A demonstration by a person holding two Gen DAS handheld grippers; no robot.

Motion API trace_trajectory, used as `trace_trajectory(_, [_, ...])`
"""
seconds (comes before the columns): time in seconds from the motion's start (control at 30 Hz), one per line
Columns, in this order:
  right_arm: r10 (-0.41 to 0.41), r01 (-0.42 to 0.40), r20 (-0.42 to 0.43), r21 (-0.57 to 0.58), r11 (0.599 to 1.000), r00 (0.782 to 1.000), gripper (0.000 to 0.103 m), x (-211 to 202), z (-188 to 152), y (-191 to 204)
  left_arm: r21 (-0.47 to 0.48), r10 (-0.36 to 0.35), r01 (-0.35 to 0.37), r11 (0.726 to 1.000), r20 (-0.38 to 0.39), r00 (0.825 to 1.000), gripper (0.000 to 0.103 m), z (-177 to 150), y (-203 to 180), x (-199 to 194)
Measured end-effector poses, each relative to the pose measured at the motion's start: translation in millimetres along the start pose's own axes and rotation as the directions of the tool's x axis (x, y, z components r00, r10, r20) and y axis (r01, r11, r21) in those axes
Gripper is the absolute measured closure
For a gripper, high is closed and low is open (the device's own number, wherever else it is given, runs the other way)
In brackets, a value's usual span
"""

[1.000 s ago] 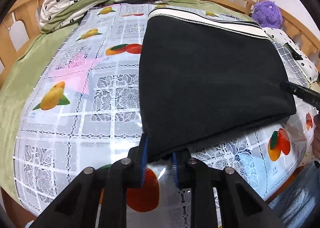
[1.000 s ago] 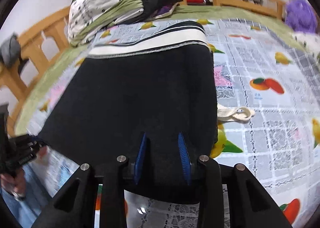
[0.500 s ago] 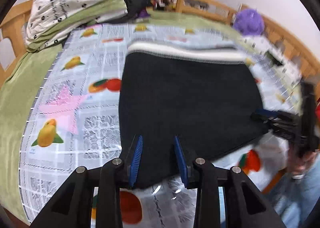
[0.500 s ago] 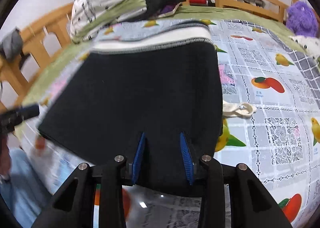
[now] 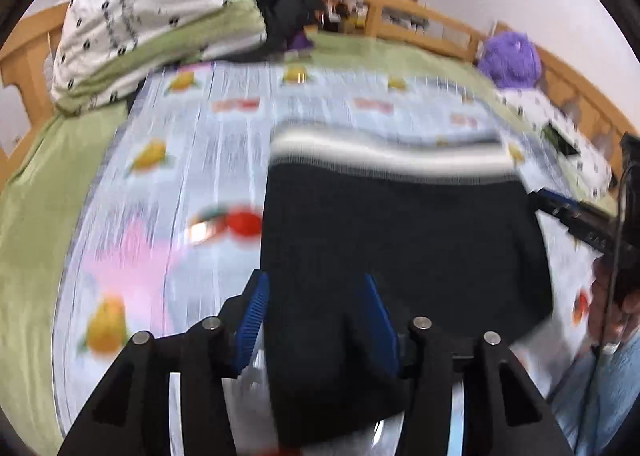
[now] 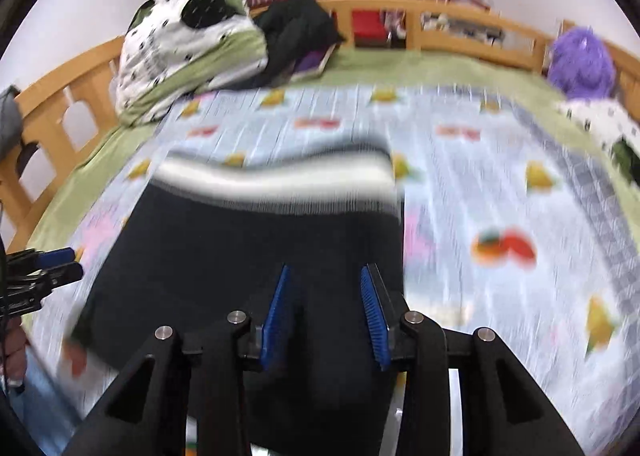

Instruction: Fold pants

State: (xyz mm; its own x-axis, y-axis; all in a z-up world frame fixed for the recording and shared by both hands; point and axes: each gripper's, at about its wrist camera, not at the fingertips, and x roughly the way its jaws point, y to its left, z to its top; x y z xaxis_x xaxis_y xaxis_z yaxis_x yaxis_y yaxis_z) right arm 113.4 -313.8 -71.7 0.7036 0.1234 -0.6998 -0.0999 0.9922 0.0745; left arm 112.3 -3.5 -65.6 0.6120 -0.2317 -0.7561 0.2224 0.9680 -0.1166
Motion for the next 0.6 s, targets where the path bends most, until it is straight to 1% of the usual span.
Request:
trace_trajectory(0.03, [-0.007, 0.007, 0.018, -0.007, 1.0, 1.0, 0.066, 5.9, 14.0, 1.9, -0.007, -0.006, 0.007, 1.0, 0.025, 1.0, 0.055, 17.7, -0.1, 6.7])
trace_trajectory(0.1, [-0.017, 0.017, 0.045, -0.007, 1.0, 0.999, 0.066, 18.5, 37.7, 3.2, -0.01, -0.022, 0.023, 1.0, 0.06, 0.998, 0.053, 42.2, -2.1, 21.0])
trace_trajectory(0.13, [-0.01, 0.01, 0.052, -0.005, 1.0, 0.999, 0.065, 25.5, 46.4, 4.2, 0.001, -0.046, 0.046, 0.999, 0.078, 0.996, 0.051, 54.1, -5.1, 32.3])
trace_trajectory(0.17, [0.0, 0.001, 0.055, -0.004, 1.0, 0.998, 0.065, 34.0, 52.5, 4.5, 0.013, -0.056, 0.055, 0.998, 0.088, 0.995, 0.049, 62.1, -6.9, 42.9])
trace_trajectory(0.23, [-0.015, 0.015, 0.041, -0.01, 1.0, 0.999, 0.062, 56.3, 53.8, 2.5, 0.036, -0.024, 0.021, 0.999, 0.08, 0.997, 0.049, 74.4, -11.4, 75.0])
trace_trajectory(0.27, [-0.035, 0.035, 0.032, -0.011, 0.999, 0.999, 0.062, 68.3, 51.2, 0.9, 0.05, 0.011, -0.014, 0.999, 0.057, 0.998, 0.049, 76.9, -13.2, 90.3])
trace_trajectory(0.3, [-0.072, 0.072, 0.005, -0.008, 0.997, 0.997, 0.063, 85.5, 47.3, -4.5, 0.064, 0.078, -0.079, 0.995, 0.018, 0.997, 0.049, 75.3, -12.2, 113.2])
trace_trajectory(0.33, [-0.125, 0.125, -0.037, 0.002, 0.992, 0.992, 0.063, 107.8, 40.8, -12.4, 0.066, 0.103, -0.103, 0.993, -0.003, 0.995, 0.045, 73.2, -9.2, 126.4])
trace_trajectory(0.37, [-0.132, 0.132, -0.02, 0.01, 0.991, 0.991, 0.063, 113.3, 40.0, -13.7, 0.052, 0.102, -0.101, 0.994, -0.018, 0.995, 0.042, 68.2, -4.1, 135.4])
trace_trajectory(0.4, [-0.114, 0.114, -0.013, 0.012, 0.993, 0.993, 0.062, 113.0, 42.7, -15.8, 0.022, 0.086, -0.086, 0.996, -0.024, 0.996, 0.04, 63.3, 3.1, 141.6])
trace_trajectory(0.43, [-0.109, 0.109, -0.024, 0.01, 0.994, 0.994, 0.062, 114.8, 46.9, -16.3, -0.033, 0.039, -0.04, 0.999, -0.03, 0.999, 0.04, 60.1, 12.9, 144.6])
trace_trajectory(0.5, [-0.111, 0.111, -0.019, 0.002, 0.994, 0.994, 0.062, 120.0, 47.5, -16.4, -0.112, -0.035, 0.029, 0.993, -0.059, 0.998, 0.039, 61.4, 27.6, 146.5])
trace_trajectory(0.57, [-0.102, 0.102, -0.016, 0.005, 0.995, 0.995, 0.062, 120.8, 48.1, -17.2, -0.139, -0.055, 0.045, 0.989, -0.068, 0.996, 0.039, 59.9, 32.3, 147.4])
trace_trajectory(0.6, [-0.096, 0.097, -0.014, 0.01, 0.995, 0.995, 0.062, 120.6, 47.9, -18.7, -0.131, -0.041, 0.034, 0.991, -0.058, 0.997, 0.038, 58.1, 29.8, 147.3])
